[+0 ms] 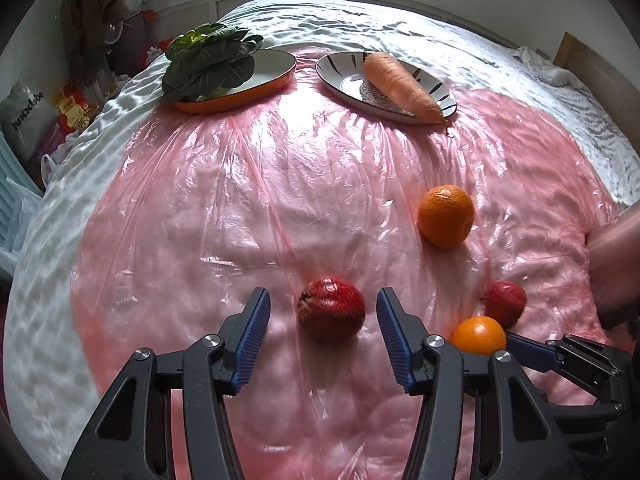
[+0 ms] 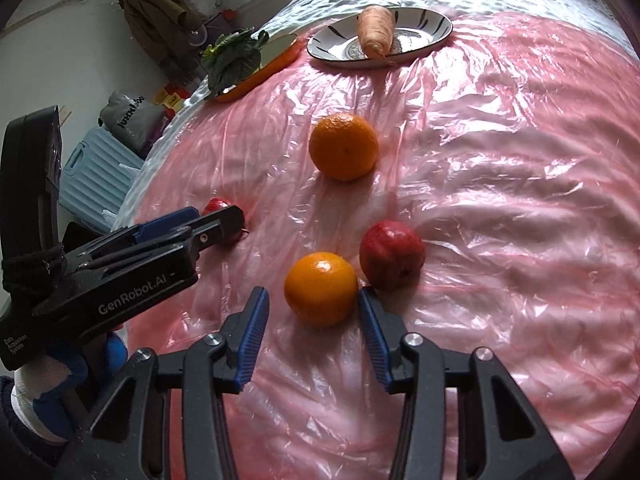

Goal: Organize fruits
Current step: 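Close the left tool on a red apple while the right tool grasps an orange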

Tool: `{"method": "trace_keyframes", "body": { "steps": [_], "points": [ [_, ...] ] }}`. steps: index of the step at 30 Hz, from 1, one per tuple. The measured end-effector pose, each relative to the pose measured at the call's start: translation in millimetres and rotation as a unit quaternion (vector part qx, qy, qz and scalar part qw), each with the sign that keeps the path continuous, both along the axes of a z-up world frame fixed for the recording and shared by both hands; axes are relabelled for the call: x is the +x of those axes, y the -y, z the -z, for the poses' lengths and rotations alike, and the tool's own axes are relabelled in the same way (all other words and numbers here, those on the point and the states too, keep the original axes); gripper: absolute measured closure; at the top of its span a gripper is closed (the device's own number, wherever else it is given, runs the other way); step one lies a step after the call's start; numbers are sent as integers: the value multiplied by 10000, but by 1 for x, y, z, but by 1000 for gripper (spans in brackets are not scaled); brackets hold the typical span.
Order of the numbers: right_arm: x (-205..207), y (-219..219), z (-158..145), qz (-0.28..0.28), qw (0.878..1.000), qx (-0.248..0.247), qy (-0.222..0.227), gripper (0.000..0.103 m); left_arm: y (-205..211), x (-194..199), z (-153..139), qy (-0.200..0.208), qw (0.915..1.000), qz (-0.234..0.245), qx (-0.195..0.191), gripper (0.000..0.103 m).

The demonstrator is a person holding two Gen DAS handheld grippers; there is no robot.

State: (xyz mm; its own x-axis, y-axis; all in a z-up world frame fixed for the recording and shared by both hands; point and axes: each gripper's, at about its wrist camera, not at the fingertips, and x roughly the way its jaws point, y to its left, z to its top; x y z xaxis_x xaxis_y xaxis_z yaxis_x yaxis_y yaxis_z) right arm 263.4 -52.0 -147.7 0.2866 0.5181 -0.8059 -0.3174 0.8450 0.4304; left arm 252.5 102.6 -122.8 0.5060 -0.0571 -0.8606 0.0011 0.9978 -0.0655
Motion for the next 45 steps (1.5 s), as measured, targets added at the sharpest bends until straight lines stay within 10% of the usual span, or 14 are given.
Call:
{"method": "trace_keyframes", "body": {
  "steps": [7,45],
  "points": [
    [4,-3,5,-10,10000,-43,-36,31,3,3,10,-69,9998,52,155,63],
    [-41,26,-31,-215,9994,245,123,33,22,-38,-35,243,9995,160,150,72]
  ]
}}
